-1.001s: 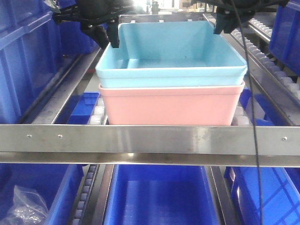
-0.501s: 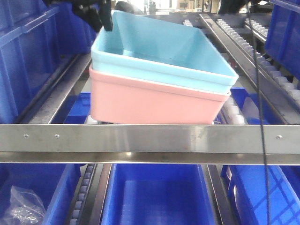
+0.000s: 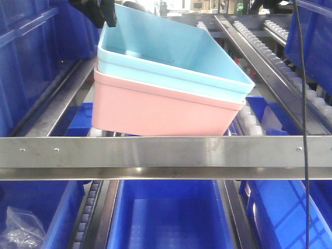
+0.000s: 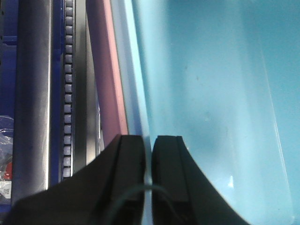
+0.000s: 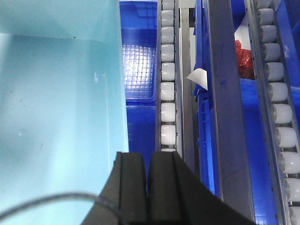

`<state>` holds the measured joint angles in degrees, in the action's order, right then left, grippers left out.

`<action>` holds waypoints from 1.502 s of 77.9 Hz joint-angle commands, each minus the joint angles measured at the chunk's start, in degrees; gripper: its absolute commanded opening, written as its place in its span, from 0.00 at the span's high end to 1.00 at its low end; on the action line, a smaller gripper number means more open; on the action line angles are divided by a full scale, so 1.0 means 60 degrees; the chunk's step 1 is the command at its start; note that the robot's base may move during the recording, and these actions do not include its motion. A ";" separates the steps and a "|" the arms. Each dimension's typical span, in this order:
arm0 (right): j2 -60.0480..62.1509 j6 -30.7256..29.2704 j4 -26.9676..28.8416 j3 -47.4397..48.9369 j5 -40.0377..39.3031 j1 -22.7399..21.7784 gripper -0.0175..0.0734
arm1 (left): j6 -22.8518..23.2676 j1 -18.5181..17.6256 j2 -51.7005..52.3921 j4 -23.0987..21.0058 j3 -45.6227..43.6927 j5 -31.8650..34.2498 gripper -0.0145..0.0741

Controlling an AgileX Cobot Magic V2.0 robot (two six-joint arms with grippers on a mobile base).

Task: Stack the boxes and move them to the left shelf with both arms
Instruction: 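Lower the stacked bins onto the rollers and open both grippers, then withdraw both grippers up and away from the placed bins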

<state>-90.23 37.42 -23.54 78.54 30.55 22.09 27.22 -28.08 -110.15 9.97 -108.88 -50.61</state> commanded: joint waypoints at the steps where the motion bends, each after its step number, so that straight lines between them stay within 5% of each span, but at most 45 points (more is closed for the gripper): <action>1: 0.0495 -0.0132 -0.0332 0.0277 -0.0719 -0.0006 0.75 | -0.0062 -0.0070 0.0678 0.0207 -0.0277 0.0210 0.76; 11: 0.0495 -0.0132 -0.0332 0.0277 -0.0776 -0.0006 0.75 | -0.0060 -0.0070 0.0682 0.0348 -0.0277 0.0155 0.45; 17: 0.0515 -0.0132 -0.0332 0.0277 -0.0703 0.0034 0.75 | -0.0060 -0.0070 0.0682 0.0328 -0.0277 -0.0166 0.40; 27: 0.0731 -0.0132 -0.0332 0.0277 -0.0312 0.0300 0.75 | -0.0137 -0.0150 0.0682 0.0356 -0.0277 -0.1073 0.52; 41: 0.1358 -0.0132 -0.0780 -0.0381 -0.0575 0.0827 0.75 | -0.0221 -0.0565 0.0844 0.0688 -0.0277 -0.1499 0.86; 78: 0.4771 -0.0132 -0.1235 -0.4381 -0.1968 0.0899 0.75 | -0.0203 -0.1653 0.1812 0.0711 -0.0228 -0.1141 0.84; 90: 0.5879 -0.0132 -0.1252 -0.5070 -0.2295 0.0899 0.75 | -0.0183 -0.1910 0.2523 0.0489 0.1018 -0.0017 0.84; 117: 0.7370 -0.0132 -0.1254 -0.6321 -0.3331 0.0899 0.75 | -0.0169 -0.1910 0.6046 0.0022 0.7212 0.4769 0.84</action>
<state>-48.12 36.98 -29.42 40.82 16.83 27.45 25.74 -39.14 -80.56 10.05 -70.52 -31.56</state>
